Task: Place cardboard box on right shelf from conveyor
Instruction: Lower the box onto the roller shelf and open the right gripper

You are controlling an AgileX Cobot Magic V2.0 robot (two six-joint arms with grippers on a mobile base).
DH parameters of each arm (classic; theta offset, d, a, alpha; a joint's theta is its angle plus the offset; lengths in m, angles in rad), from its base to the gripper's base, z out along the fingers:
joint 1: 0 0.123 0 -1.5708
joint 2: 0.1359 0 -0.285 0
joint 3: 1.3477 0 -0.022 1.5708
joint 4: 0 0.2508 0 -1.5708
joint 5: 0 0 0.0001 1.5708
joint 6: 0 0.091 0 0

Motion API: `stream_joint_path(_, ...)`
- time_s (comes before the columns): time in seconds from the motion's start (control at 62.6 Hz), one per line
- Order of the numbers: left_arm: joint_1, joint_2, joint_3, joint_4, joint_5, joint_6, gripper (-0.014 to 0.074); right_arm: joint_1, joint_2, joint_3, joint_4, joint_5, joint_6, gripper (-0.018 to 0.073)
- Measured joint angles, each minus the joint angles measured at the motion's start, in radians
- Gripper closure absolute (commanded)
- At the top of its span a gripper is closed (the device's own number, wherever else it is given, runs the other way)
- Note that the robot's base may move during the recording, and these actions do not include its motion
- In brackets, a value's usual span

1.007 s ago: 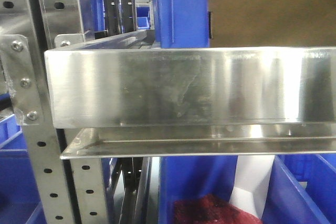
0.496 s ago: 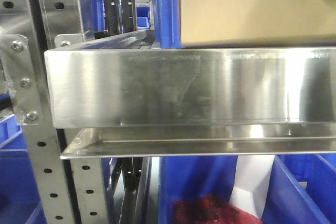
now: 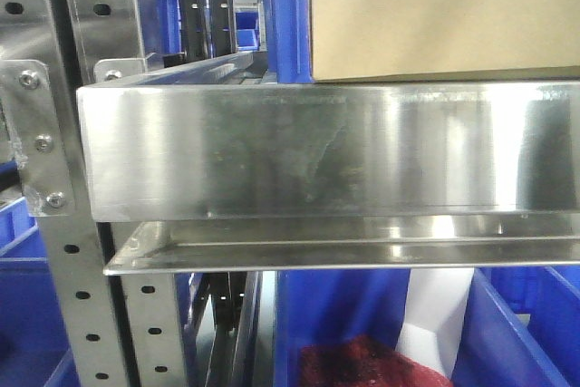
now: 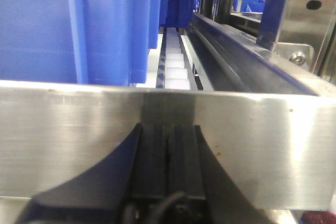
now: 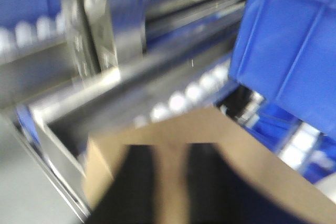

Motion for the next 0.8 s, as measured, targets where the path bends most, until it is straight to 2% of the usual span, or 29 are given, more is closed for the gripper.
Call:
stream_joint_path(0.192,0.000,0.000,0.000,0.000,0.000,0.000,0.0713,0.000,0.000,0.000,0.126,-0.079,0.031,0.0536)
stream_joint_path(0.288,0.000,0.000,0.000,0.000,0.000,0.000,0.0713,0.000,0.000,0.000,0.159,-0.098,0.033,0.0536)
stream_joint_path(0.799,0.000,0.000,0.000,0.000,-0.001,0.000,0.0712,0.000,0.000,0.000,0.167,-0.120,0.035,0.0536)
